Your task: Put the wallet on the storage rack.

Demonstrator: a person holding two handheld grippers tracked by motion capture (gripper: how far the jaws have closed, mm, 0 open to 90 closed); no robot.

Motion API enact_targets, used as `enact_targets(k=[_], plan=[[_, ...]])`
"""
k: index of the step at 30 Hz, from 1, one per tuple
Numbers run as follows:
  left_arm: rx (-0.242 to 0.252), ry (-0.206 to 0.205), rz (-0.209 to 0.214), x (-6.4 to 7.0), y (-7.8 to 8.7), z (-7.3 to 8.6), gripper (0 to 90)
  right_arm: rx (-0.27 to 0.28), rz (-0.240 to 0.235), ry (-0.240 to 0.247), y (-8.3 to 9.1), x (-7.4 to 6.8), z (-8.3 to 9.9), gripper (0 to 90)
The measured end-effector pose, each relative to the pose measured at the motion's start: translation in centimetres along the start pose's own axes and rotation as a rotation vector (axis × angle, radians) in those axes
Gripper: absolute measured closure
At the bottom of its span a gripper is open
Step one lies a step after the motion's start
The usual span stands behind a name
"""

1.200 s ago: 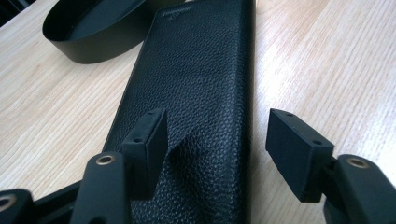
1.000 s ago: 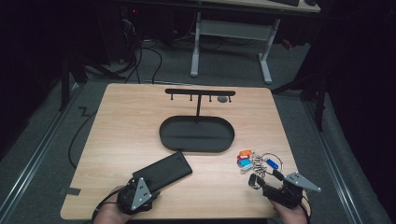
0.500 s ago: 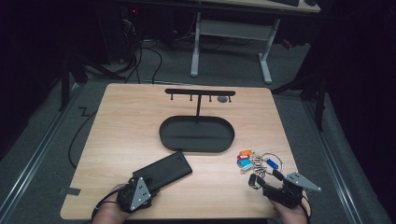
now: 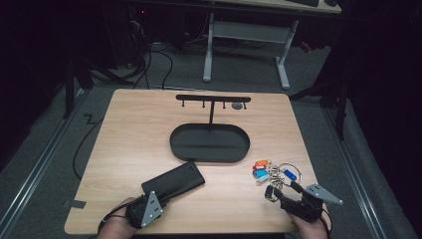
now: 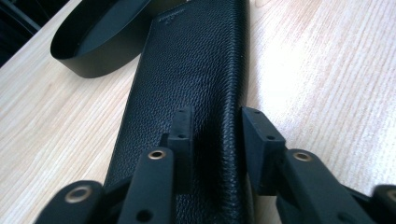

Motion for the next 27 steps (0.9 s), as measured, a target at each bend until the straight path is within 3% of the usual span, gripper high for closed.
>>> enact_targets(k=[4, 9, 18, 23, 27], plan=[[-0.013, -0.025, -0.02, 0.2, 0.1, -0.2, 73.7, -0.001, -0.001, -0.003, 0.0, 0.1, 0.0, 23.5], [-0.006, -0.025, -0.031, 0.2, 0.3, -0.3, 77.3, 0.002, -0.001, -0.007, 0.1, 0.2, 0.0, 23.5], [0.05, 0.017, -0.039, -0.1, 1.2, -0.7, 79.2, 0.002, -0.003, -0.008, 0.0, 0.2, 0.0, 23.5], [0.054, 0.012, -0.042, -0.1, 1.3, -0.7, 79.4, 0.0, -0.003, -0.007, 0.0, 0.2, 0.0, 23.5], [0.072, 0.032, -0.045, -0.4, 1.5, -0.8, 79.6, -0.004, -0.006, -0.009, -0.1, 0.1, 0.1, 23.5]])
Point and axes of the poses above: each handheld gripper's, and its own axes: y roughly backward along the jaws, z roughly out of its underside, x roughly to its right, the point moved 5 cm from there along -y, roughly forward along the jaws, and after that the axes turned 12 degrees about z, right-handed, at the moved point
